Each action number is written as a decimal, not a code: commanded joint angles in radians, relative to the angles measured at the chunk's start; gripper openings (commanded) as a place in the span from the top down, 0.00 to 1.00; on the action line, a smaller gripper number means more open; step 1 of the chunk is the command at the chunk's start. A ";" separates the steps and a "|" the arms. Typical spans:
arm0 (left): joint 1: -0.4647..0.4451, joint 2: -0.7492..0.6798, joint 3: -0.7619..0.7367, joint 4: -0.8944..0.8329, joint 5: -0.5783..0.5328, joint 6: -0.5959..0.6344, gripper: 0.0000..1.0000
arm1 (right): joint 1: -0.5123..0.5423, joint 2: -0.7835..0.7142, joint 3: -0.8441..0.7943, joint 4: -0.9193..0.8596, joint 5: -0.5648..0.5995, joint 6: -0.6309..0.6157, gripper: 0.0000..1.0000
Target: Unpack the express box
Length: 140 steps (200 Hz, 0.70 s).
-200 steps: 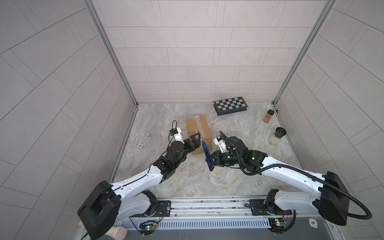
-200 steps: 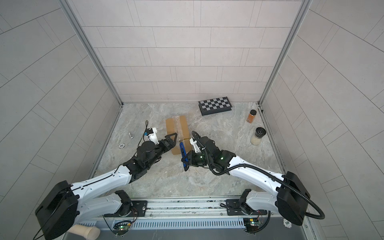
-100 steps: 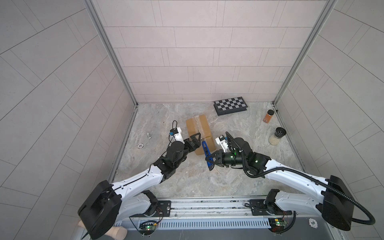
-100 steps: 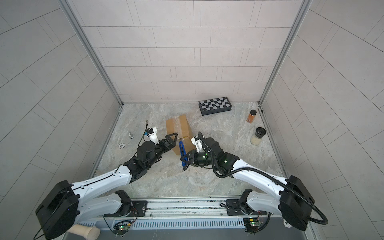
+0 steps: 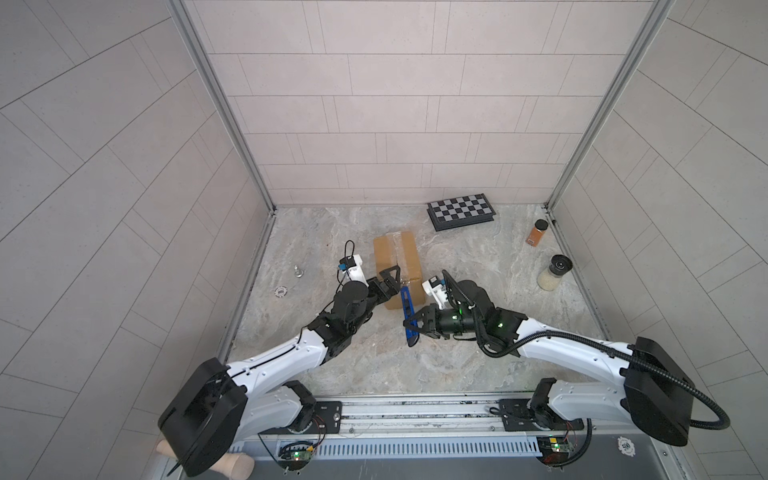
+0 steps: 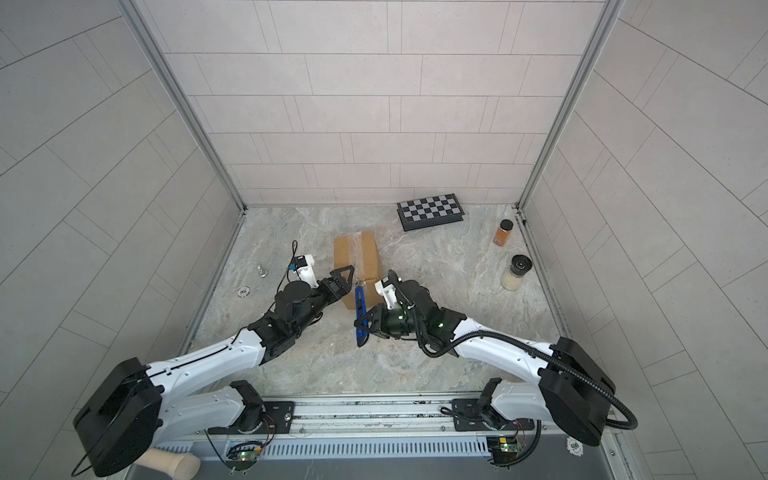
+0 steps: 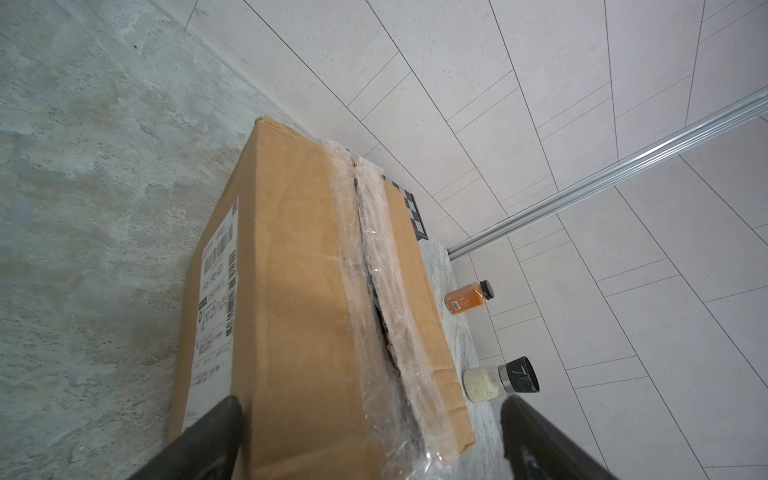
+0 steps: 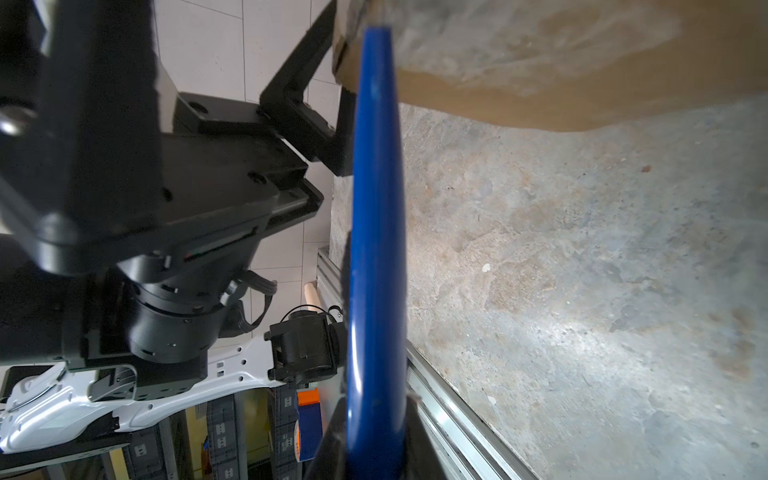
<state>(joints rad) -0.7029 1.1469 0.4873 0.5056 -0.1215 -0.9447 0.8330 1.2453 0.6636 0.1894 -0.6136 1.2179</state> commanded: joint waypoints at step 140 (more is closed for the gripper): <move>-0.013 -0.008 0.053 0.074 0.046 0.055 0.00 | 0.025 0.059 -0.004 0.149 -0.080 0.069 1.00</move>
<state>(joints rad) -0.7048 1.1576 0.4877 0.5129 -0.1349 -0.8997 0.8413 1.2781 0.6788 0.3069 -0.6487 1.2907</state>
